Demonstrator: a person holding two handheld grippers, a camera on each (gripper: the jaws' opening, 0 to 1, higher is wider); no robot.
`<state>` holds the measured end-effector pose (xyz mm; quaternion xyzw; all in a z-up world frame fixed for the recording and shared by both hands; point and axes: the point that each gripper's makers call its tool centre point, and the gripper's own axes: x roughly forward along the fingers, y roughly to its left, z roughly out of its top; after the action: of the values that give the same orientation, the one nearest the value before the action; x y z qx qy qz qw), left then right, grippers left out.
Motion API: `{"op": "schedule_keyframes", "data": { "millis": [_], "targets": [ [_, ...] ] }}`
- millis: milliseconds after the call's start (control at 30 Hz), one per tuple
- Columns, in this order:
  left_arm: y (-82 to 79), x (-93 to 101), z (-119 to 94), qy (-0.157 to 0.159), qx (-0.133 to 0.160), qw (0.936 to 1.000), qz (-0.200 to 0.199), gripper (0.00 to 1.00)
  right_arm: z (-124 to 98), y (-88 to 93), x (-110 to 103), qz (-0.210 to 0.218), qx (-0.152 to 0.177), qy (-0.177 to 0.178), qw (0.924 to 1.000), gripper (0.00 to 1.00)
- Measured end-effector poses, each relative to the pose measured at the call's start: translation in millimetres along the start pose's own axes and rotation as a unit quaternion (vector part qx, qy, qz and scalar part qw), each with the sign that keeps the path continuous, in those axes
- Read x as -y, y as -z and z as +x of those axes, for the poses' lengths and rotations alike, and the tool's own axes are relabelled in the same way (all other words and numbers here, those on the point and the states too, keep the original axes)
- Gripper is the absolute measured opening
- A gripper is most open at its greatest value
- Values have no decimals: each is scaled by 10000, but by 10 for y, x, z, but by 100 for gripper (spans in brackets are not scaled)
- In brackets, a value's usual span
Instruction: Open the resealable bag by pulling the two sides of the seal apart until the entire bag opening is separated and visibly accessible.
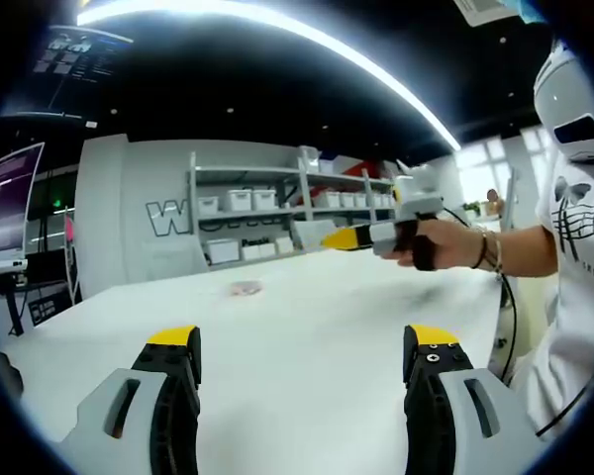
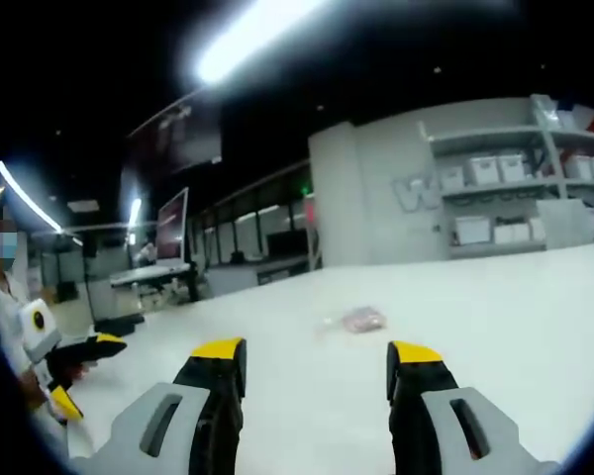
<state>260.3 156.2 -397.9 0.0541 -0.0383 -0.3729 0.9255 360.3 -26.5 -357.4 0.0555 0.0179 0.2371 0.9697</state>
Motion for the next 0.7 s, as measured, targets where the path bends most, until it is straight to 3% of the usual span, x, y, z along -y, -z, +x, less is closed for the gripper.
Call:
{"op": "schedule_keyframes", "data": {
  "millis": [700],
  "targets": [
    [13,-3,1,-8,-28,10000,54,83,-252,-70,2,27,261,64,9996,57]
  ]
}}
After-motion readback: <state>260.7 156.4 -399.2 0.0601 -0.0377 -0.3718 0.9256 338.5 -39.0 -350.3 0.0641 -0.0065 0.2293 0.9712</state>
